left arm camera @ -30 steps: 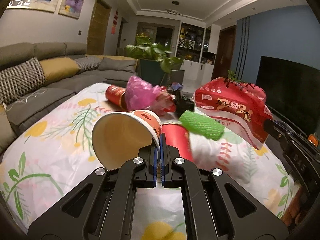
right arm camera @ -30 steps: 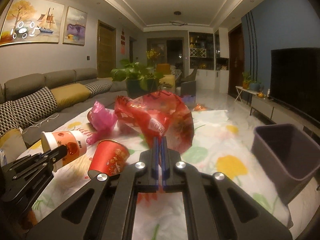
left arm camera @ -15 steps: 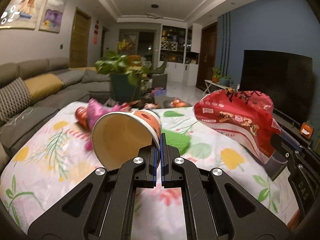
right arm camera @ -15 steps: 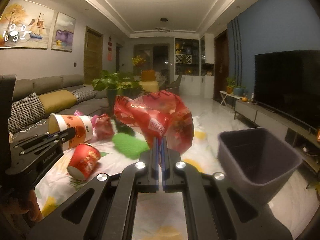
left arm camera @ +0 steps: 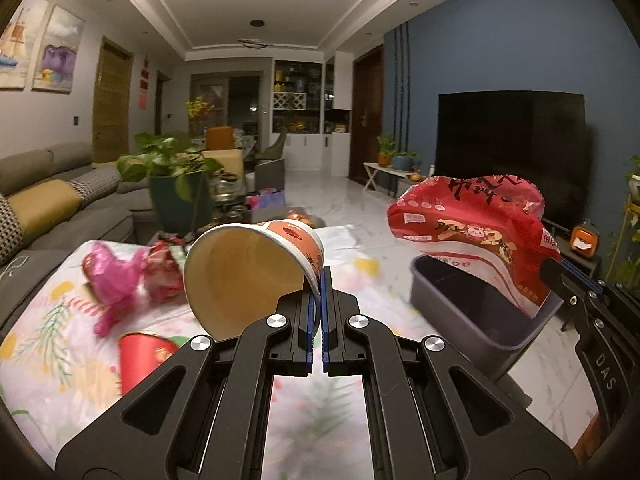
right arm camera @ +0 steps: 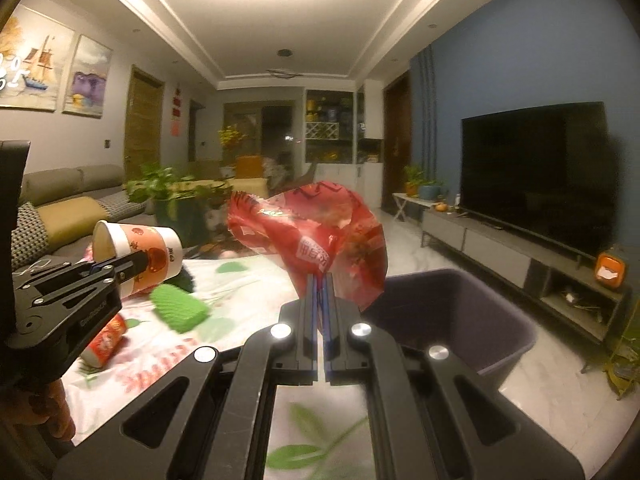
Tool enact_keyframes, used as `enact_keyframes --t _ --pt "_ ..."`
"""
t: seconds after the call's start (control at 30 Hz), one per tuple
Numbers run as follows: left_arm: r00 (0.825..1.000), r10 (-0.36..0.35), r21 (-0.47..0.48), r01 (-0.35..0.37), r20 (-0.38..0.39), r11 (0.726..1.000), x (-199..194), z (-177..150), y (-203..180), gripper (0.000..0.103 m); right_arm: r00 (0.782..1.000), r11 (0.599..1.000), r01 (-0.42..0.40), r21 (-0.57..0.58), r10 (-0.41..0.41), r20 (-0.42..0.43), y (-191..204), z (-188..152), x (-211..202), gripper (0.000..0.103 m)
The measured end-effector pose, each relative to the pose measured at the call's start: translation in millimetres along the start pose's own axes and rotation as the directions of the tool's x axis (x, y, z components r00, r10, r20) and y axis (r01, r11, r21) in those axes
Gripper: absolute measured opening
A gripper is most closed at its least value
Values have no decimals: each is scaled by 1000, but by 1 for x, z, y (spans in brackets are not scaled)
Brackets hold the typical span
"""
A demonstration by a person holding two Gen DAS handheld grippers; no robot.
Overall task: Collect trash
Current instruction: 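Carry the red snack bag and white paper cup over the grey bin and open both grippers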
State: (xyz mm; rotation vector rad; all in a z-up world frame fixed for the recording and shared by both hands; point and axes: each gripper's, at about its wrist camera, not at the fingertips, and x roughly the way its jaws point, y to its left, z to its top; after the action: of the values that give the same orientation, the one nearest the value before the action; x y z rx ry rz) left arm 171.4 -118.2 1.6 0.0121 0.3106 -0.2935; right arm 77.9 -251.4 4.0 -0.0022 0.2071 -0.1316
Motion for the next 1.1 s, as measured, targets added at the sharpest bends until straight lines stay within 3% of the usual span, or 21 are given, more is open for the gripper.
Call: enact_keyframes --t 0.23,0.5,0.7,1.1 --pt "996 -90 49 89 26 995 19 15 -48 2 995 994 101 29 -101 7 -44 3 12 3" --pt "978 -208 84 205 30 975 51 21 -102 2 981 979 193 73 -193 0 -90 1 25 3" --pt "964 -264 107 260 25 960 75 20 -130 2 976 974 215 76 -215 -6 -102 -2 33 3" --pt "952 -307 118 305 1 945 105 9 -151 2 974 970 226 86 -226 -12 -106 -9 42 3"
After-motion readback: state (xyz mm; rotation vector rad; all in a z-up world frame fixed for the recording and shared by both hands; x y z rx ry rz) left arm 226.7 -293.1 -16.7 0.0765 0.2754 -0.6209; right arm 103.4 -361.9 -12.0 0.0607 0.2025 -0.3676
